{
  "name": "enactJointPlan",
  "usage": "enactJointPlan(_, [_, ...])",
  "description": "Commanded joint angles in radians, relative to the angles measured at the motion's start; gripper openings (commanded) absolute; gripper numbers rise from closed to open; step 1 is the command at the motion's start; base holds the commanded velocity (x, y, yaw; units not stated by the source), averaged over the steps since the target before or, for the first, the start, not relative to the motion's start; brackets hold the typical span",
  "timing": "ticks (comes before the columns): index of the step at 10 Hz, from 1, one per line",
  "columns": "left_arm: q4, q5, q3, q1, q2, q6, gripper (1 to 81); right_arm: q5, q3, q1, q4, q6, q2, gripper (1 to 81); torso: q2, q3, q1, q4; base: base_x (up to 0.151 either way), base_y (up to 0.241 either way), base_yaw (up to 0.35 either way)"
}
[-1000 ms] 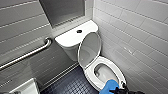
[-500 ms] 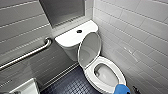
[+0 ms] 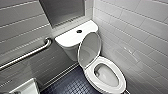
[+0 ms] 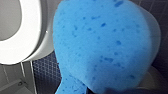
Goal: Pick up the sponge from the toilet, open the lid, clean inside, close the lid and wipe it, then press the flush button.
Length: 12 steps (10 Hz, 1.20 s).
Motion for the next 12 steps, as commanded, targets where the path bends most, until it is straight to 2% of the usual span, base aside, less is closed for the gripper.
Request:
enactJointPlan(1, [0.005,-0.065,0.015,0.015,-0.051,0.001,81.1,-0.031,0.047,-0.062,-0.065,0.003,-0.071,1.0,0.1,0.0,-0.064,0.0,0.0,0.0,0.0])
enactJointPlan(3, [0.005,-0.067,0.018,-0.002,-0.067,0.0,81.1,-0.023,0.003,-0.153,-0.094,0.0,-0.033,1.0,0.13,0.0,-0.084,0.0,0.0,0.0,0.0])
enactJointPlan(6, [0.014,-0.065,0.017,-0.053,-0.063,-0.002,81.1,-0.011,-0.139,-0.283,-0.099,-0.011,0.079,1.0,0.238,0.0,-0.153,0.0,0.0,0.0,0.0])
enactJointPlan(7, [0.016,-0.064,0.015,-0.073,-0.068,-0.007,81.1,0.025,-0.228,-0.334,-0.111,-0.026,0.147,1.0,0.276,0.063,-0.177,0.0,0.0,0.0,0.0])
enactJointPlan(8, [0.016,-0.064,0.015,-0.091,-0.074,-0.01,81.1,0.067,-0.31,-0.377,-0.12,-0.028,0.205,1.0,0.311,0.102,-0.199,0.0,0.0,0.0,0.0])
enactJointPlan(9, [0.014,-0.062,0.012,-0.097,-0.074,-0.01,81.1,0.103,-0.376,-0.411,-0.134,-0.028,0.249,1.0,0.339,0.117,-0.216,0.0,0.0,0.0,0.0])
enactJointPlan(11, [0.014,-0.051,0.002,-0.094,-0.063,-0.008,81.1,0.149,-0.447,-0.469,-0.169,-0.028,0.3,1.0,0.402,0.181,-0.257,0.0,0.0,0.0,0.0])
enactJointPlan(12, [0.014,-0.051,-0.03,-0.091,-0.045,-0.008,81.1,0.173,-0.484,-0.495,-0.193,-0.03,0.329,1.0,0.337,0.118,-0.215,0.0,0.0,0.0,0.0])
